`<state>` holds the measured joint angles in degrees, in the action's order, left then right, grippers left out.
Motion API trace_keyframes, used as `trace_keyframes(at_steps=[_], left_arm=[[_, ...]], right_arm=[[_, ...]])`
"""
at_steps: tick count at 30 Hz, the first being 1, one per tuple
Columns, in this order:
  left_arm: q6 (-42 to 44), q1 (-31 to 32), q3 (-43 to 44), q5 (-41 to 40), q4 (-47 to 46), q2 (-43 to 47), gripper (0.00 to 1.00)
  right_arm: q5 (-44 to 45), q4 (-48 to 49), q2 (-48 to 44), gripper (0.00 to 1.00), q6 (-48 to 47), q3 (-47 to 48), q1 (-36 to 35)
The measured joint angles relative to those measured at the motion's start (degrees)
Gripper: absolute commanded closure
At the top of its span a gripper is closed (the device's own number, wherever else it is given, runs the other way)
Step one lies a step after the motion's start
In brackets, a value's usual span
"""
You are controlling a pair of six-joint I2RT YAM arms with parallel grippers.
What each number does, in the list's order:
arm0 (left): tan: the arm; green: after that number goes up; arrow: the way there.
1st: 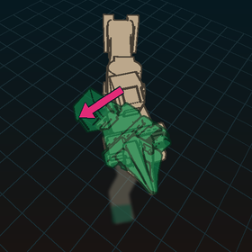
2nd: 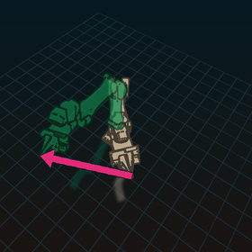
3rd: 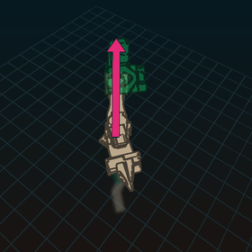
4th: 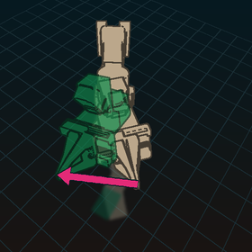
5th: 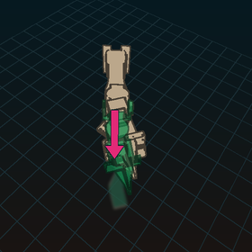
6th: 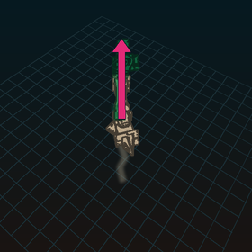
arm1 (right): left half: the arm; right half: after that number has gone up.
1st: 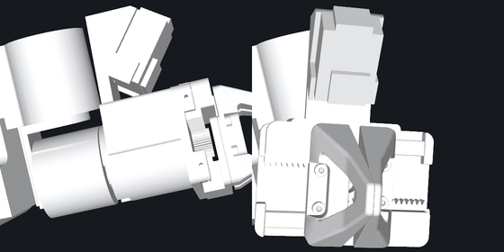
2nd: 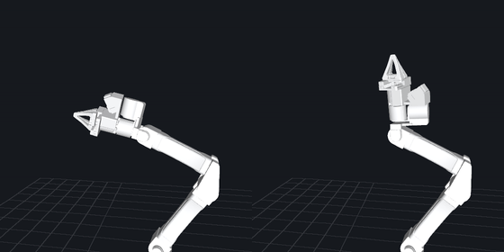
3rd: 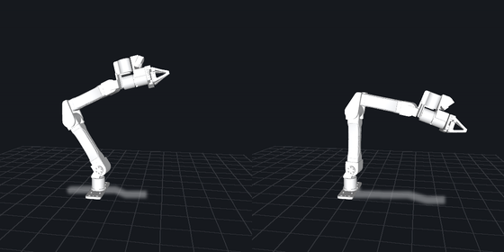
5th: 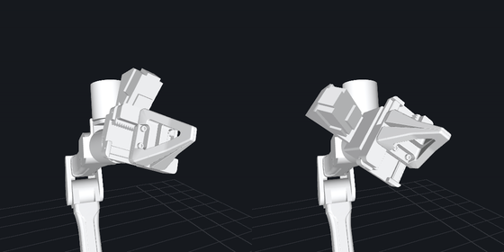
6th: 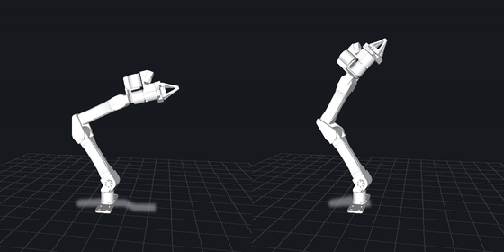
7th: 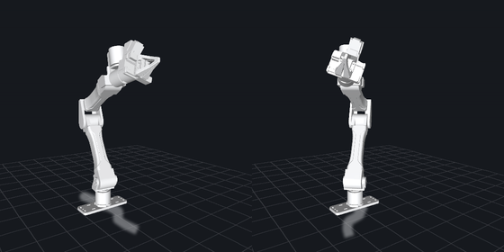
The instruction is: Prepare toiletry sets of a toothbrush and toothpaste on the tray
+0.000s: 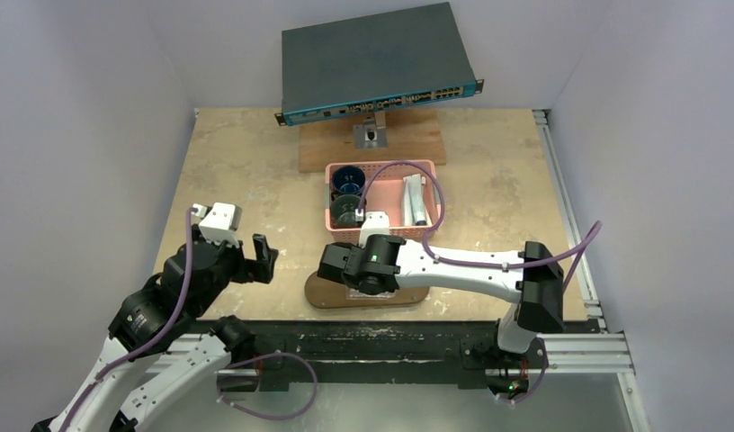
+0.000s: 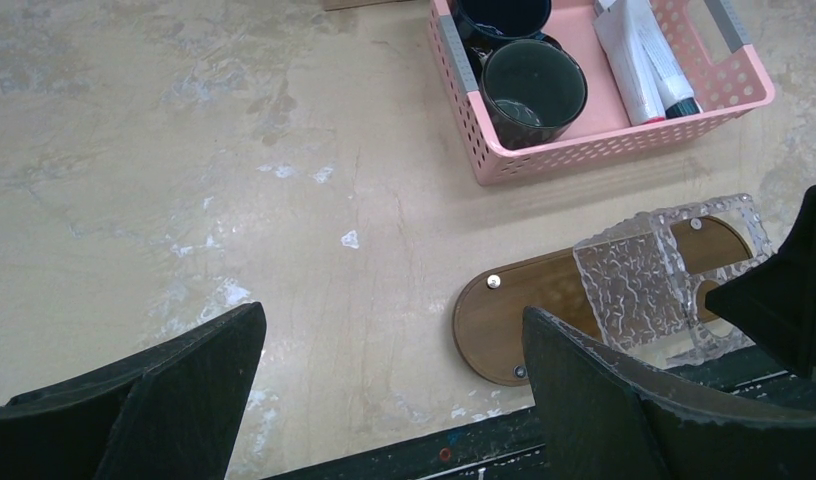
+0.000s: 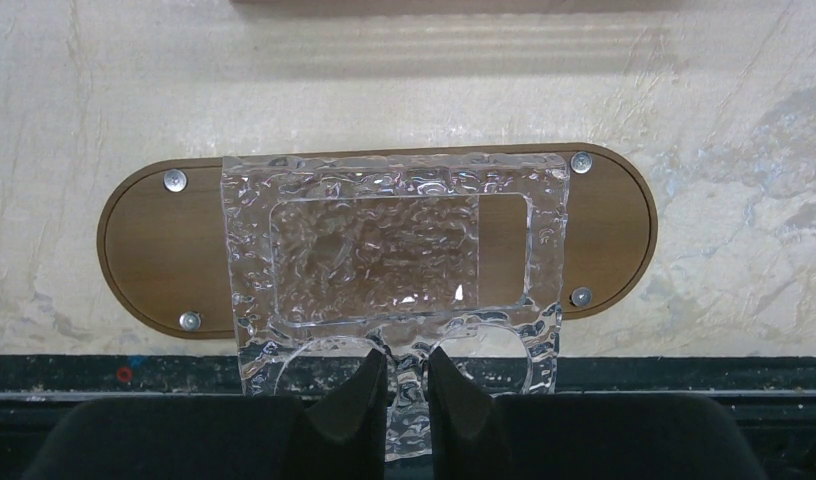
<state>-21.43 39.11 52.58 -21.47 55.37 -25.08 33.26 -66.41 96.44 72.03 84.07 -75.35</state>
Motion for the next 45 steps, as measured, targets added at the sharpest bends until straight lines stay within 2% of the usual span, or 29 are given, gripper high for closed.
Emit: trace_keyframes(at_steps=[10, 45], left_arm=[[0.0, 0.0, 0.0, 0.2, 0.0, 0.1, 0.0], [0.0, 0.0, 0.0, 0.2, 0.0, 0.1, 0.0]], right_arm=[[0.0, -0.1, 4.2, 1.0, -0.2, 0.1, 0.0], [-0.4, 1.0, 6.7, 0.95, -3.7, 0.8, -0.1]])
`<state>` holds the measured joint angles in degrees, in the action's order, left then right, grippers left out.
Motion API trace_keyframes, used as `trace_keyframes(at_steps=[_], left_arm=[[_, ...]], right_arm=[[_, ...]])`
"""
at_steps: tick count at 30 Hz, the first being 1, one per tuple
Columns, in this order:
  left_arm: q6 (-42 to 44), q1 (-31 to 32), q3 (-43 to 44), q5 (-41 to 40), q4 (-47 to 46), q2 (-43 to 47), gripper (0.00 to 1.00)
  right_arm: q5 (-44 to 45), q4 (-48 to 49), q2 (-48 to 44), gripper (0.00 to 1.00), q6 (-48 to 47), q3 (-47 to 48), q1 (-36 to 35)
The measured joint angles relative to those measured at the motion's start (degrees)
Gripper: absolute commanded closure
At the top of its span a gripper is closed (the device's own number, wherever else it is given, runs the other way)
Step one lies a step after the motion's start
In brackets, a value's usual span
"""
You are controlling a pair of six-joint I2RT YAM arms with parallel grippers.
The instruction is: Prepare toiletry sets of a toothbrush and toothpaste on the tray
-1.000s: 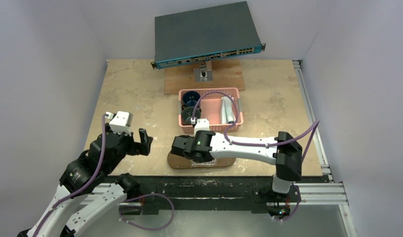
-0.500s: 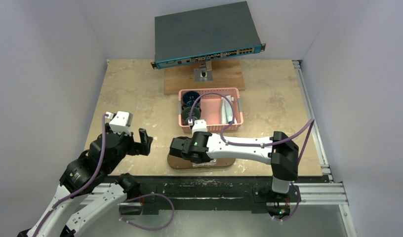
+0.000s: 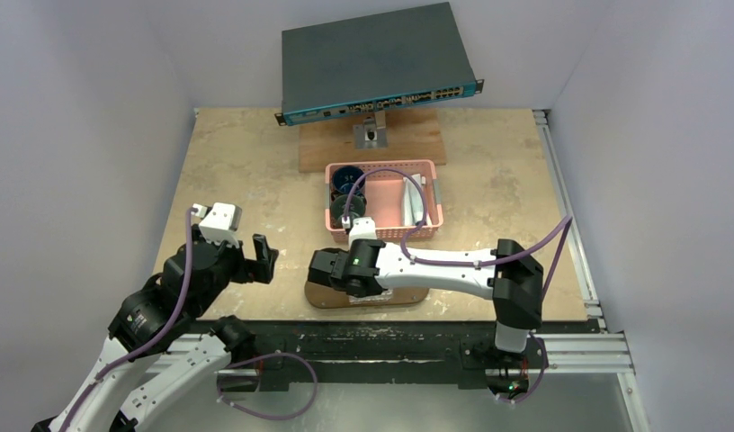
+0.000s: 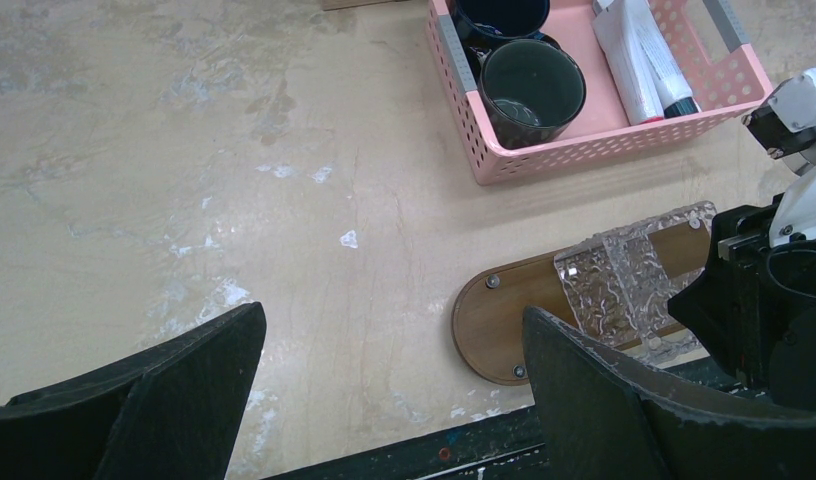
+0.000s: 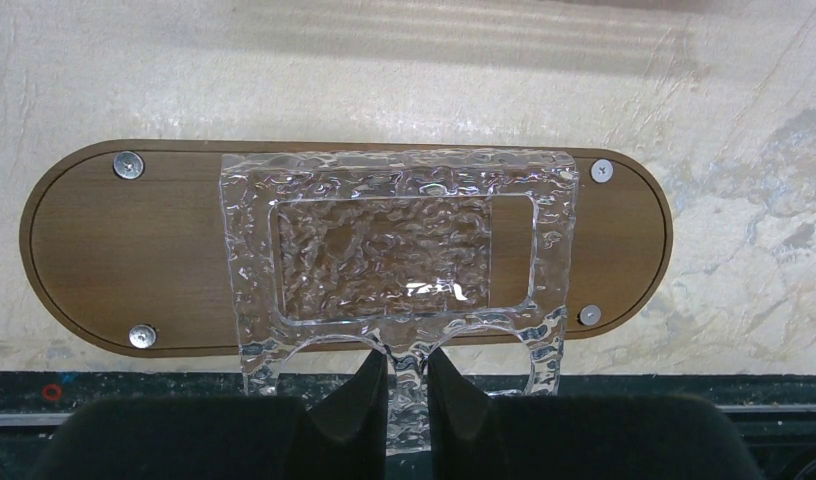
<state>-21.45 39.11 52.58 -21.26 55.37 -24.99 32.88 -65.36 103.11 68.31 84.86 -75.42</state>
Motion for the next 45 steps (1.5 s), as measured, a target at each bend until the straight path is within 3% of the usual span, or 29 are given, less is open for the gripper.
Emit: trace_keyframes(at_steps=[12, 23, 45], left_arm=[[0.0, 0.0, 0.0, 0.0, 0.0, 0.0, 0.0], [0.0, 0.0, 0.0, 0.0, 0.0, 0.0, 0.0], [0.0, 0.0, 0.0, 0.0, 0.0, 0.0, 0.0]], right_arm=[[-0.9, 0.3, 0.0, 0.92, 0.3, 0.4, 0.0], [-0.9, 0.0, 0.6, 0.72, 1.8, 1.5, 0.0], [0.0, -3.4, -0.5, 0.65, 3.4, 3.4, -0.1]])
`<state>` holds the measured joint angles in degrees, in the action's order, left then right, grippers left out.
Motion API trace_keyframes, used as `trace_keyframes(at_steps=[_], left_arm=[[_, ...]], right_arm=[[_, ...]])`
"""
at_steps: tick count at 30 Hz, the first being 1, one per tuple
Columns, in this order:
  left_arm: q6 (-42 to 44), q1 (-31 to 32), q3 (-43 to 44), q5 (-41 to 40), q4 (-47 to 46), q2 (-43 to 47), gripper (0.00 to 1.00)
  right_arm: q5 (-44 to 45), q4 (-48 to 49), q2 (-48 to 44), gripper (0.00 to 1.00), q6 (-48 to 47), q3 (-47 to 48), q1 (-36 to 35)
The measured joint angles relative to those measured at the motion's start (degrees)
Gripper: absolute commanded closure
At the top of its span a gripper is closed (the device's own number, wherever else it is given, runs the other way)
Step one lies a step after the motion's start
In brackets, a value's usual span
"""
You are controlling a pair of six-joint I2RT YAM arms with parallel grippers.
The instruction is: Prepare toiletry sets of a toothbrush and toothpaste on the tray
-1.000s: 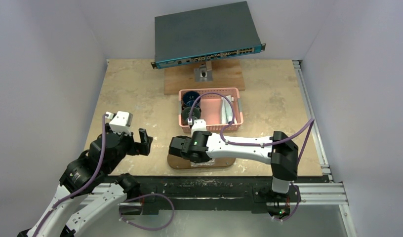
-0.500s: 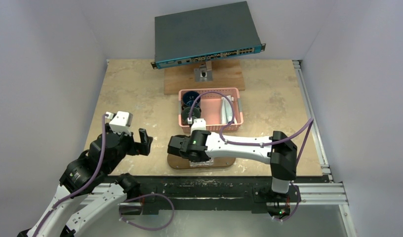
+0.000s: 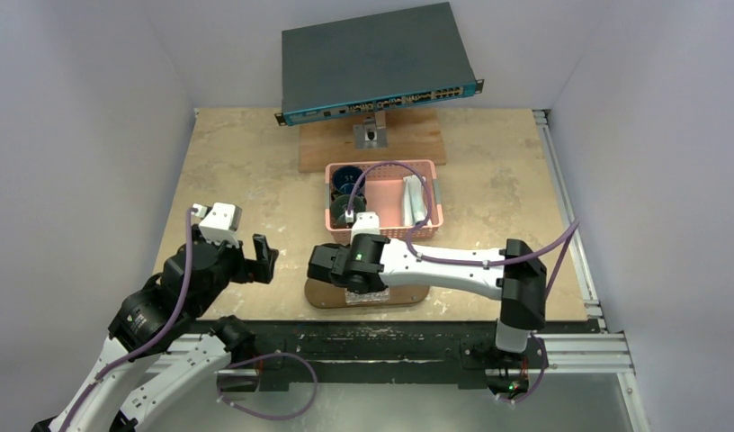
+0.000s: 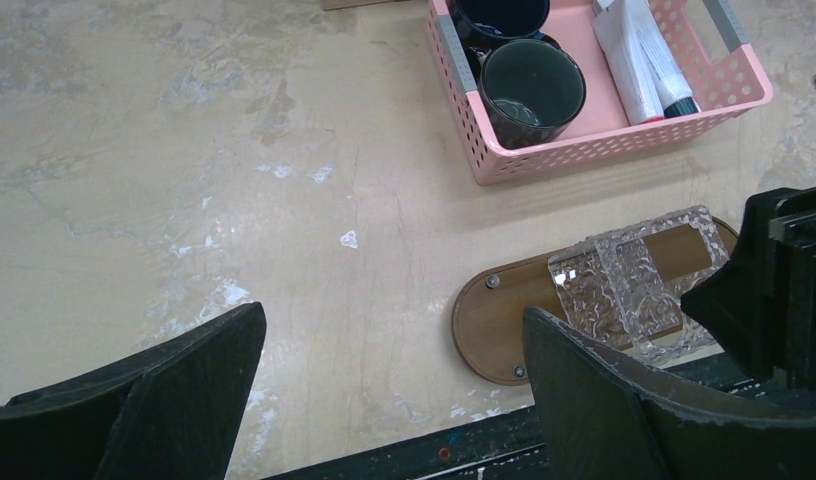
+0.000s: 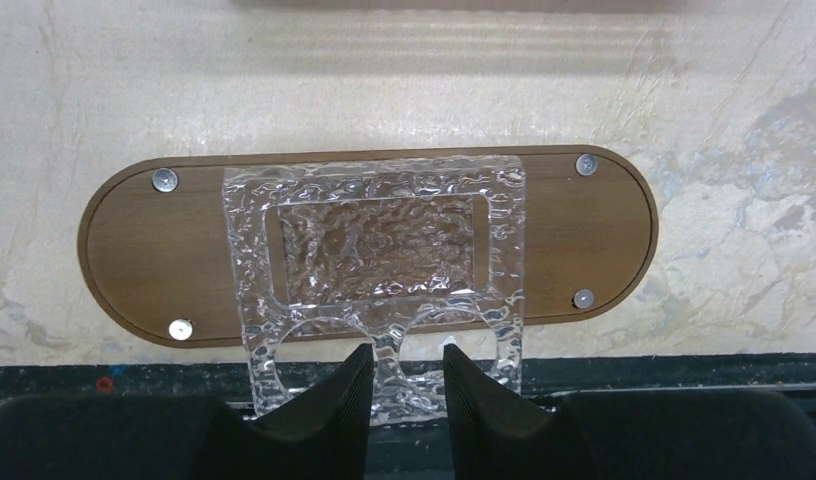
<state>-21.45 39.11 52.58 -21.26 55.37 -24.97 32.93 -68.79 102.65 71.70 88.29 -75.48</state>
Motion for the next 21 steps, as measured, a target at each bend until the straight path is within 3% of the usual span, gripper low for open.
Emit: trace_keyframes(at_steps=[13, 21], left_arm=[[0.0, 0.0, 0.0, 0.0, 0.0, 0.0, 0.0], [0.0, 0.0, 0.0, 0.0, 0.0, -0.2, 0.0]], right_arm=[[3.6, -0.7, -6.5, 0.62, -6.6, 7.7, 0.8], [3.5, 3.3, -4.6, 0.6, -16.7, 12.2, 7.6]])
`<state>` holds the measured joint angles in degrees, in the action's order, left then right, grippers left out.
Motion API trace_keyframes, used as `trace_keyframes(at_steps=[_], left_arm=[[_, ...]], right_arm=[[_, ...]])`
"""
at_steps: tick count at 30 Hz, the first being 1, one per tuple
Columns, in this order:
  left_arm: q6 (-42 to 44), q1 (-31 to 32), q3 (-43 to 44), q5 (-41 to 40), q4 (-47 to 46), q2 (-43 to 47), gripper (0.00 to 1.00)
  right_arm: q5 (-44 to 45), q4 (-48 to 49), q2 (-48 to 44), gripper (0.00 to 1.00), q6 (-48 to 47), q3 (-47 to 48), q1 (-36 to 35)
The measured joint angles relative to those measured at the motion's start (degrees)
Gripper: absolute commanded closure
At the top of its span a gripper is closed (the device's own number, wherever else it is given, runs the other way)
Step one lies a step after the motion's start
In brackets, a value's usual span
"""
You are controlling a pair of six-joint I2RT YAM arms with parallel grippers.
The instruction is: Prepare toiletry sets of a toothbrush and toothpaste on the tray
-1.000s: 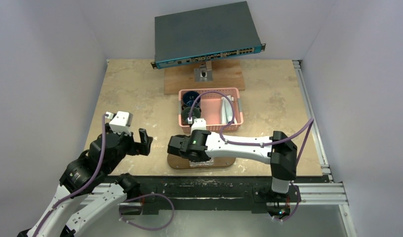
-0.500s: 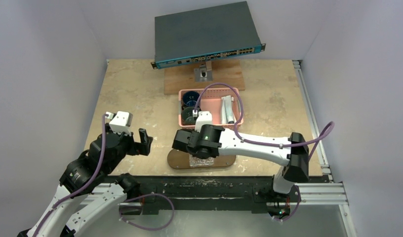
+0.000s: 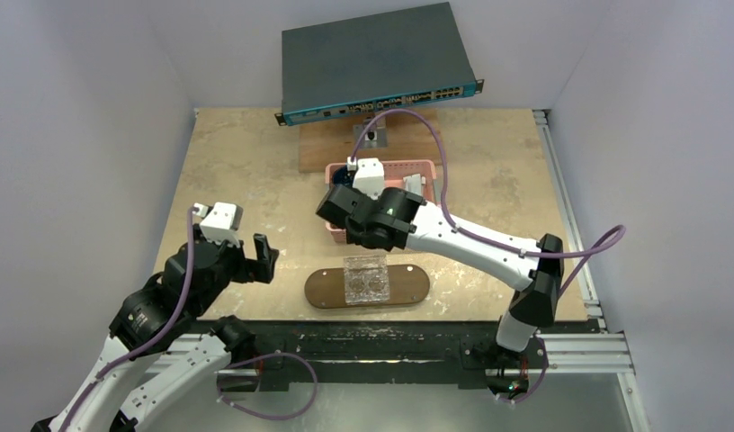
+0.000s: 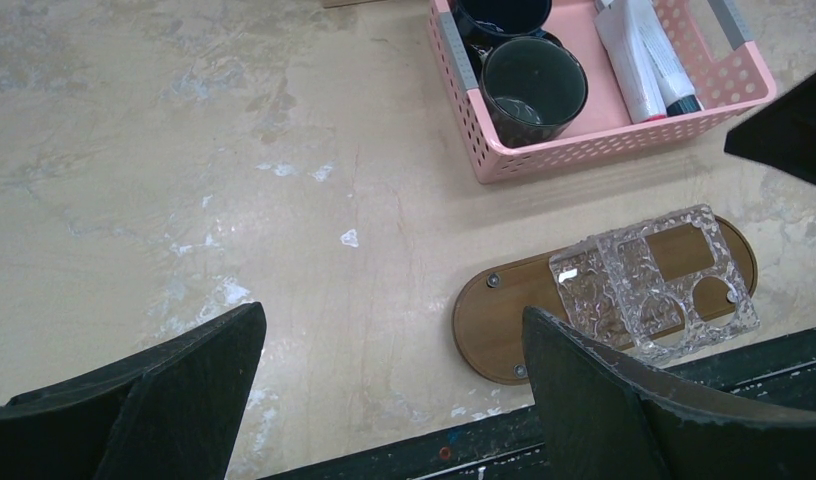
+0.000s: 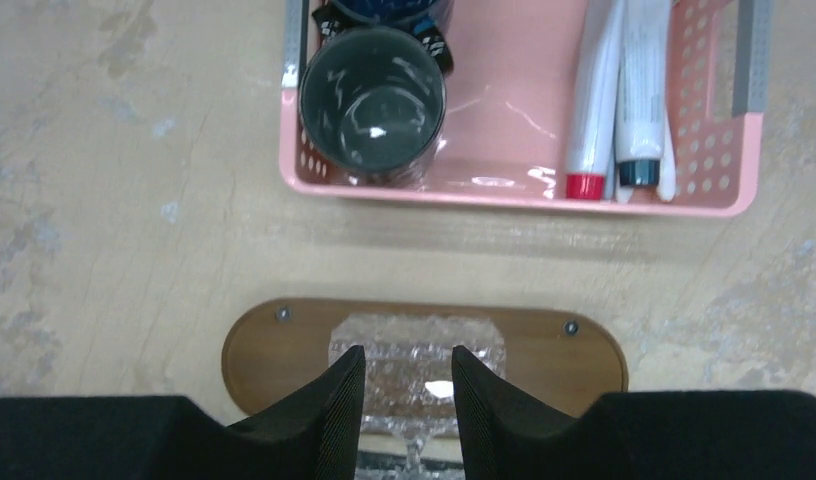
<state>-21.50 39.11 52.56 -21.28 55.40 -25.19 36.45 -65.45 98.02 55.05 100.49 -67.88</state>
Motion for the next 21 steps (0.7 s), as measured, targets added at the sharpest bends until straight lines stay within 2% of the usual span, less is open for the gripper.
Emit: trace_keyframes(at_steps=[9, 21], left_arm=[[0.0, 0.0, 0.0, 0.0, 0.0, -1.1, 0.0], [0.0, 0.0, 0.0, 0.0, 0.0, -1.8, 0.0]], right_arm=[[-2.1, 8.5, 3.9, 0.59, -10.9, 2.1, 11.1], [-8.6, 15.8, 12.9, 0.57, -17.6, 2.4, 17.9]])
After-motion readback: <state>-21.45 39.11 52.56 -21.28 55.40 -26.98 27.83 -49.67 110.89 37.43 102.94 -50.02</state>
